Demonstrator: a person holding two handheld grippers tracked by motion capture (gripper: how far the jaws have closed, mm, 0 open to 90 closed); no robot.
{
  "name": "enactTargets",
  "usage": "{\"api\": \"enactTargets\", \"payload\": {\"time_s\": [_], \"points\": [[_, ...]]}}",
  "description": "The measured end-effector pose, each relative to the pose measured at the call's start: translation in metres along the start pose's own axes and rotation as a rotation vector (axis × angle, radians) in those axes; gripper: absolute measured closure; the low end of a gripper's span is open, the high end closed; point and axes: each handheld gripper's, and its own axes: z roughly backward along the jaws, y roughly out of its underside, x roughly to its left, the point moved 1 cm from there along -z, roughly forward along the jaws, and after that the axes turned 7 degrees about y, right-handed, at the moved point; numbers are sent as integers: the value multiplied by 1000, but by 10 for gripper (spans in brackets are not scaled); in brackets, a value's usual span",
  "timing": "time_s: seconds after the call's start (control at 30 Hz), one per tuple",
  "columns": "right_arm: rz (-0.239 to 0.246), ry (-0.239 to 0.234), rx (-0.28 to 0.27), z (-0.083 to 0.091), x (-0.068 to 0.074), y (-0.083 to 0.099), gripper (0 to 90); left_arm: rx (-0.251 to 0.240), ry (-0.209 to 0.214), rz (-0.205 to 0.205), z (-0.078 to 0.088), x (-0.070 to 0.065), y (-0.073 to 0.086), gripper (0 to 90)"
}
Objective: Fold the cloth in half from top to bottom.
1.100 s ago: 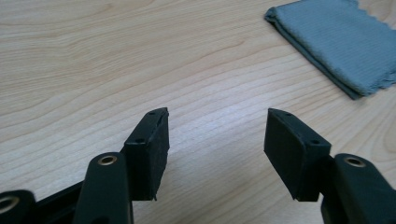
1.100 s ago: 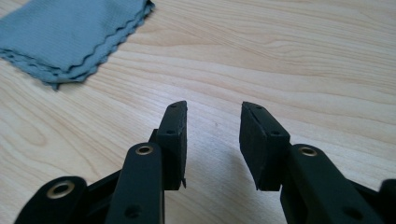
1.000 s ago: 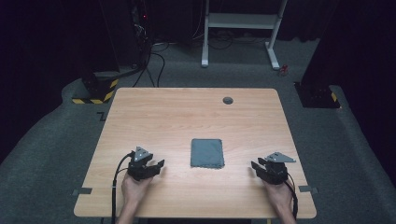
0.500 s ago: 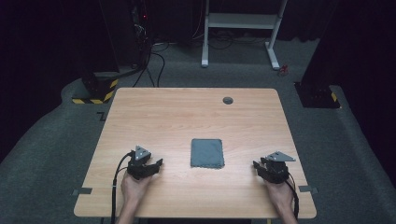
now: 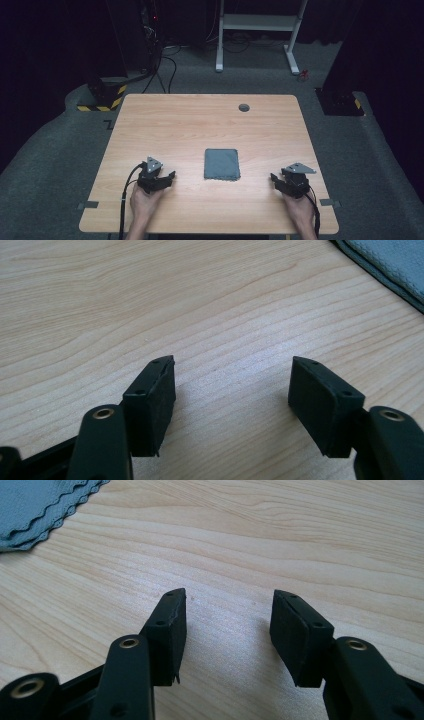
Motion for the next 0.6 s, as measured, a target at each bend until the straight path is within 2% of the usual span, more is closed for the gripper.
{"api": "enactTargets", "payload": {"time_s": [0.6], "points": [[3,-2,1,0,0,0,481,3,5,4,0,-1,0,328]]}}
